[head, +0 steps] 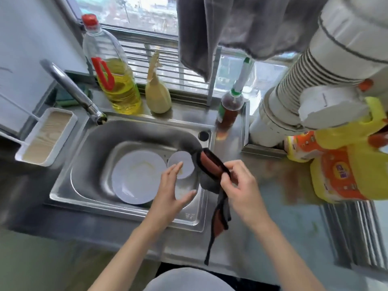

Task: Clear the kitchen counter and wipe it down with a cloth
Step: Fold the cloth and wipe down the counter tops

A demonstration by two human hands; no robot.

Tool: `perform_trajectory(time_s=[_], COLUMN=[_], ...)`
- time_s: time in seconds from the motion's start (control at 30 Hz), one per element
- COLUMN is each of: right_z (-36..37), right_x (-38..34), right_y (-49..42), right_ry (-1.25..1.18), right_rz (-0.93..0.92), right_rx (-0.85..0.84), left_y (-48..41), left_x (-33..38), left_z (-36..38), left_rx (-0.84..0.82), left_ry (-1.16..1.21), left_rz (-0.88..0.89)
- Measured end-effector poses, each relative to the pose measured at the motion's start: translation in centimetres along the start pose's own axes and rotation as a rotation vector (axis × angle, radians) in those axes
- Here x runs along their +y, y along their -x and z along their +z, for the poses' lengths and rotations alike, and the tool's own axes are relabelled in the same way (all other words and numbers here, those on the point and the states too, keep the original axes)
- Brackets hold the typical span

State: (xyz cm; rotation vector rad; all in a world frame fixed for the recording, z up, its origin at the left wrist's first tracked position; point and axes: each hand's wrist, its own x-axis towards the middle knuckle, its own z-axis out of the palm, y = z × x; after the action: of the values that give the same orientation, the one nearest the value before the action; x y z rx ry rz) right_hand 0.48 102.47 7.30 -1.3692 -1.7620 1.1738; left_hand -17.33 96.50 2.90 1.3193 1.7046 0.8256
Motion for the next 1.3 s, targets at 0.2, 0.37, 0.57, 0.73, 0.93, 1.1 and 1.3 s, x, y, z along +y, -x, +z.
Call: perform_trajectory(time_s=[0.2,0.37,0.57,0.73,0.93,1.1,1.3], right_z=[-1.7,-1.3,-3.0,-7.3,-14.5,-14.0,-7.7], right_x=[0.7,2.1,3.1,3.9,6.8,15.2,20.6], right_y=[5.3,9.0,12.3,15.2,15.5,12.3,11.9], right_ry=[-0.167,-0.193,-0.314,-0.253,-0.001,0.426,0.685], right_rz=[0.172,0.279,0.356,0.468,0.548,0.648,0.511], right_rx=[-0.01,0.242,0.394,0.69,0.829,0.777,0.343], left_y=[0.0,1.5,3.4,2.6,-0.5,-2.8,-0.3], left_x=[4.0,6.9,8.3,8.5,8.7,5.8,2.4], left_z=[2.4,6.0,8.4,8.5,11.1,17.9,22.9], left_rx=[-0.191,-0.241,-0.253,-0.253,-0.381,-0.262,-0.407], left_ry=[0.184,0.373,0.511,0.442,0.356,-0.207,-0.631], left_rz=[0.032,-0.223,-0.19,-0.237,-0.323,-0.005,0.327])
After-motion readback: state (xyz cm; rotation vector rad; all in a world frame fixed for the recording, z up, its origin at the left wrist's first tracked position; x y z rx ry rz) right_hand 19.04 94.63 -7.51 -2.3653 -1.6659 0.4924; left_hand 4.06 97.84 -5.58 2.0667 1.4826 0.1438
